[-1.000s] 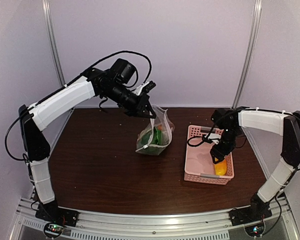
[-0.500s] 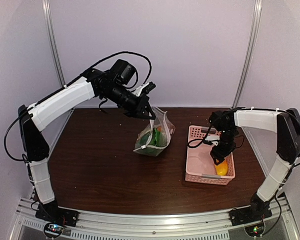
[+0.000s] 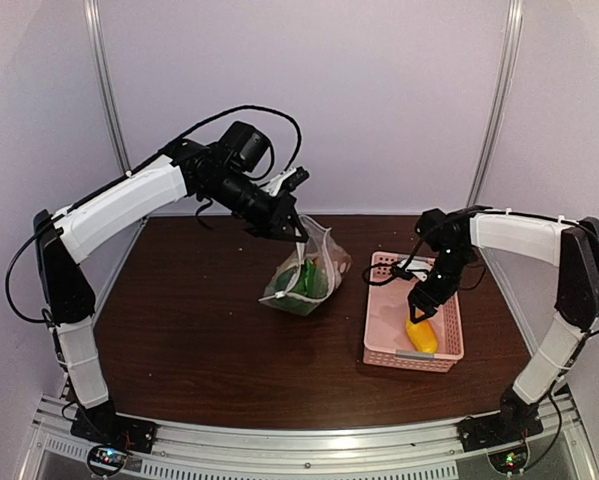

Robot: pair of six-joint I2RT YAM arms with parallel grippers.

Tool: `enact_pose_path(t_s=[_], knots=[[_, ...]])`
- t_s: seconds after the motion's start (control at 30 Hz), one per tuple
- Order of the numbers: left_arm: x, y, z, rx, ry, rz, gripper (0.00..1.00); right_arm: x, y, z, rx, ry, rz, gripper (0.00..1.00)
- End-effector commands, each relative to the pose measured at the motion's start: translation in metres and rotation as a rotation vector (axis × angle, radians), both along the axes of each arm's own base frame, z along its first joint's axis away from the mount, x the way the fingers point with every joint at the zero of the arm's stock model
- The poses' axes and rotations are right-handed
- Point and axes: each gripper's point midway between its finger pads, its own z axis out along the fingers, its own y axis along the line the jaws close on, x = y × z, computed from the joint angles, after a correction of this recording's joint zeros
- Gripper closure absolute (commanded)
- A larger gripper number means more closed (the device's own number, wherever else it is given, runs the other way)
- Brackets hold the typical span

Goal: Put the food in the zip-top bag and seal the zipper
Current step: Pick up the fake fruit from the bin.

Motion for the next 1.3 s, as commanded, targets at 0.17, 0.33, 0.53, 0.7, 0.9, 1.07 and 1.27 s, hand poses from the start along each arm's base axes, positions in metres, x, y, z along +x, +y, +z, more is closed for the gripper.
enact_pose_path(t_s=[0.17,0.33,0.53,0.7,0.9,1.07,1.27], knots=[[0.003,-0.003,0.015,-0.044,-0.056,0.002,1.0,-0.018,-0.011,-0.018,-0.043,0.046,-0.012,0.21],[0.003,-0.002,0.013,-0.041,-0.049,0.005,1.0,-0.02,0.008,-0.02,0.054,0.088,-0.007,0.23],[0.001,-0.002,0.01,-0.038,-0.028,0.011,1.0,-0.017,0.032,-0.017,0.172,0.139,-0.001,0.26],[0.001,-0.002,0.01,-0.036,-0.025,0.016,1.0,-0.014,0.057,-0.014,0.297,0.213,-0.015,0.28],[0.001,-0.001,0.008,-0.034,-0.014,0.021,1.0,0.006,0.058,-0.013,0.291,0.158,-0.034,0.42],[0.003,-0.003,0.009,-0.044,-0.007,0.034,1.0,0.026,0.048,0.03,0.288,-0.047,0.008,0.58],[0.001,-0.021,0.028,-0.131,-0.03,0.008,1.0,0.031,0.074,0.158,0.563,-0.397,0.129,0.66]])
